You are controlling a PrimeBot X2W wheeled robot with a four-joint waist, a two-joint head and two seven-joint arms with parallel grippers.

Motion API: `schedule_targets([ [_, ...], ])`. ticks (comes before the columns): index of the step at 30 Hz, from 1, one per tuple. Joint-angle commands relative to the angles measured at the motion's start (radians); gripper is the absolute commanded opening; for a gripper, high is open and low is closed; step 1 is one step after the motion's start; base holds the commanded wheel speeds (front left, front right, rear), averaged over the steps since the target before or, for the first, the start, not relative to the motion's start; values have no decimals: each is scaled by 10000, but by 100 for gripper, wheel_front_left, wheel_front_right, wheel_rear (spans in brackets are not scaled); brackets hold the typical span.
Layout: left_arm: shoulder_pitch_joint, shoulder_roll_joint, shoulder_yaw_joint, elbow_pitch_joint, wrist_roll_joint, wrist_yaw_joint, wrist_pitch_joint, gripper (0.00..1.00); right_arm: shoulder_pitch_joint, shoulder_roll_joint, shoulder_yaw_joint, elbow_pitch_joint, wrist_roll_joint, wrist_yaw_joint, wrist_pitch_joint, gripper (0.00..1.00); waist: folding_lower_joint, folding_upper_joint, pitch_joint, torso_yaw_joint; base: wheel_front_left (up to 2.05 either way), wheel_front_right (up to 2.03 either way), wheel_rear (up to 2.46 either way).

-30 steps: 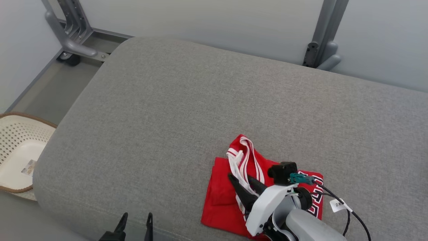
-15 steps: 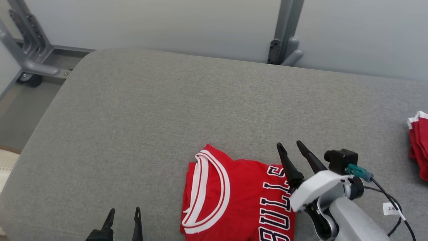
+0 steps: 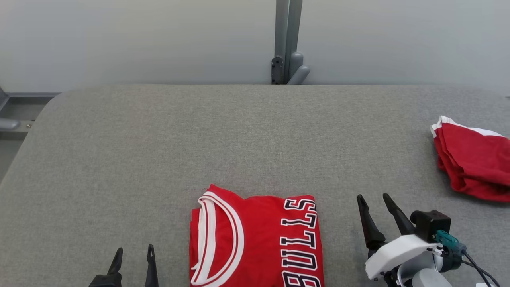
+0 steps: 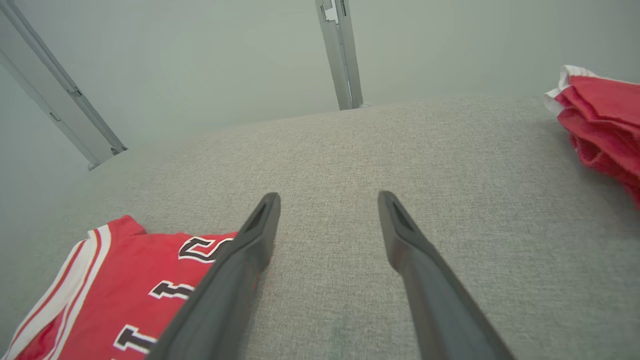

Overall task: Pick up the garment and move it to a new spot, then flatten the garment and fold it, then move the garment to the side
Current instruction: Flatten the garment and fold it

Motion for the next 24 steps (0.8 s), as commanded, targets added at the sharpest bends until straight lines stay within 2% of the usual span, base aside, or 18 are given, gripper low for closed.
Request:
schedule_targets([
  [1,156,28,106,-41,10,-8,3,100,207,38,-119,-85,-167,-3,-32,100,0,86,-146,-369,0,0,0],
  [12,196,29,408,-156,-42,19,3,100,577,166,-524,-425,-984,-3,-30,100,0,86,-371,-1190,0,0,0],
  [24,302,29,541,-249,-215,-74,2,100,975,219,-828,-794,-1485,-3,-30,100,0,86,-538,-1490,0,0,0],
])
